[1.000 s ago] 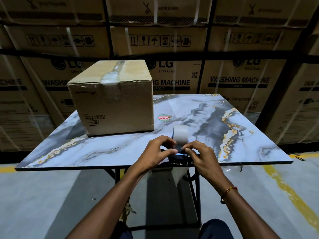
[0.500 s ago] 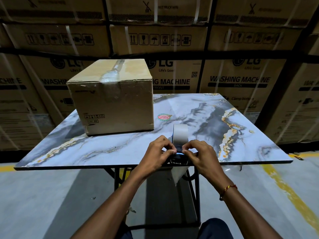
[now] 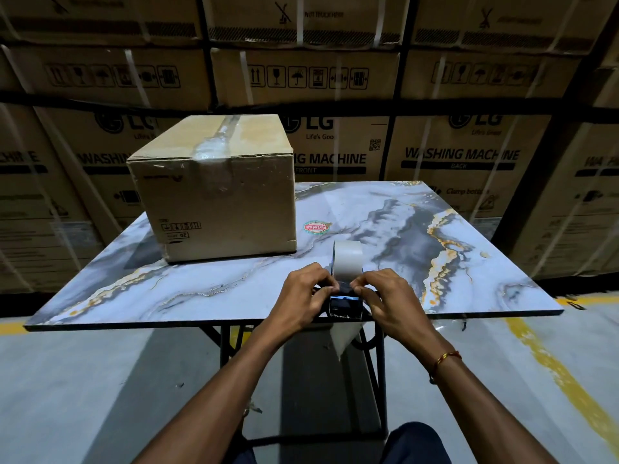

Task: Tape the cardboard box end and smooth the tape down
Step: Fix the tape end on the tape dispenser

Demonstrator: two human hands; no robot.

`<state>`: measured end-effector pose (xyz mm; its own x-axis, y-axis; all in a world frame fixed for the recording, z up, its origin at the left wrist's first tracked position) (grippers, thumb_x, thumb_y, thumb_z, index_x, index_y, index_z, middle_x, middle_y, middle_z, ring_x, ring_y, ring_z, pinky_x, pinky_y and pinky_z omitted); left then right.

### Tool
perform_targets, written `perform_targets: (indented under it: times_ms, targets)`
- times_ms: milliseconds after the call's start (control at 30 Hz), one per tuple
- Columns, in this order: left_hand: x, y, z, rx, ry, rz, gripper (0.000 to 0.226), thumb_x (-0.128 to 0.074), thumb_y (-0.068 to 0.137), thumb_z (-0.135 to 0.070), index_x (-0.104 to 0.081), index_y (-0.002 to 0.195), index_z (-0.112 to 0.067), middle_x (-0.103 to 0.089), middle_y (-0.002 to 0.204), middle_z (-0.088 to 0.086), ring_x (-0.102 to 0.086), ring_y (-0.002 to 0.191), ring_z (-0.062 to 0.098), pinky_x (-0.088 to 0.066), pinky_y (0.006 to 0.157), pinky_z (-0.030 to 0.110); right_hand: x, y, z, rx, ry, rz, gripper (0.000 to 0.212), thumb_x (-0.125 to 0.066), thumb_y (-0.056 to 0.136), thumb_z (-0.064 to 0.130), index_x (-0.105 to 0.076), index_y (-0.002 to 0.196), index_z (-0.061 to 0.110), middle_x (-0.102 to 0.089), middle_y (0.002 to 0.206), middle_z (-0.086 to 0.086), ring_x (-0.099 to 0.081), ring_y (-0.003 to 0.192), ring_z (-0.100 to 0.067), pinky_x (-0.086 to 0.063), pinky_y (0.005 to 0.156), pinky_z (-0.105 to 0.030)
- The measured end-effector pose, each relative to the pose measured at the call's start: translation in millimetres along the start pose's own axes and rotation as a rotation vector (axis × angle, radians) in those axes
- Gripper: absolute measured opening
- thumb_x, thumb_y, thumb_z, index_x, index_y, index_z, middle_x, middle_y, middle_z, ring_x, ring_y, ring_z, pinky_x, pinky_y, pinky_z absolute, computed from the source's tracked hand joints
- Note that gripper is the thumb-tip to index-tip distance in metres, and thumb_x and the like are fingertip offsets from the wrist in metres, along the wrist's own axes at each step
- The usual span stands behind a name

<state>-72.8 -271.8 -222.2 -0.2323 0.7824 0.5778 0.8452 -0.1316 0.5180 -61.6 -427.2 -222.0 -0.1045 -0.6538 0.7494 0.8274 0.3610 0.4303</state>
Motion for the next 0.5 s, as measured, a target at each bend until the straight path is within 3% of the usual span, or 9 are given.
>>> perform_targets:
  times_ms: [133,267,400,500]
  targets:
    - [0,0,0,0.016,-0.010,-0.003,0.005,-0.069,0.085,-0.010,-0.074,0.083,-0.011,-0.069,0.084,-0.001,-0.063,0.079,0.013,-0.053,0.070,0.028,-2,0,-1,-0.002,-0.045,0.005,0.014,-0.057,0.098,0.017,-0.071,0.098,0.014,-0.072,0.103,0.004,-0.055,0.104,-0.019,-0.039,0.076,-0.028]
    - [5,-7,10,0.130,-0.136,-0.041,0.009,-0.072,0.085,-0.009,-0.079,0.091,-0.009,-0.075,0.087,0.002,-0.069,0.080,0.008,-0.050,0.072,0.015,3,-9,2,0.050,-0.012,-0.053,0.009,-0.064,0.093,0.012,-0.072,0.096,0.017,-0.074,0.101,0.006,-0.062,0.101,-0.021,-0.051,0.080,-0.036]
    - [10,-30,32,0.368,-0.379,-0.075,0.027,-0.068,0.091,-0.010,-0.073,0.117,-0.014,-0.078,0.089,0.008,-0.074,0.075,0.019,-0.062,0.075,0.032,9,-24,6,0.153,-0.030,-0.119,0.008,-0.070,0.089,0.011,-0.072,0.095,0.017,-0.075,0.111,0.006,-0.067,0.103,-0.021,-0.057,0.080,-0.042]
    - [4,-42,26,0.425,-0.366,-0.006,0.013,-0.062,0.095,-0.016,-0.073,0.103,-0.019,-0.075,0.084,0.010,-0.072,0.066,0.020,-0.060,0.065,0.031,8,-37,15,0.280,-0.189,-0.132,0.013,-0.066,0.093,0.019,-0.075,0.102,0.016,-0.072,0.120,0.002,-0.066,0.104,-0.021,-0.058,0.077,-0.036]
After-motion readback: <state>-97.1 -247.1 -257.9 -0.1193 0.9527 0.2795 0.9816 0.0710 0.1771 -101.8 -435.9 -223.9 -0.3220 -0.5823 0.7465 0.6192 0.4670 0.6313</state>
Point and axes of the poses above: each hand's wrist, its own y-axis towards the middle knuckle, its own x-axis out of the back of the hand, z = x × y, the point moved 9 cm from there along y, towards the middle knuckle
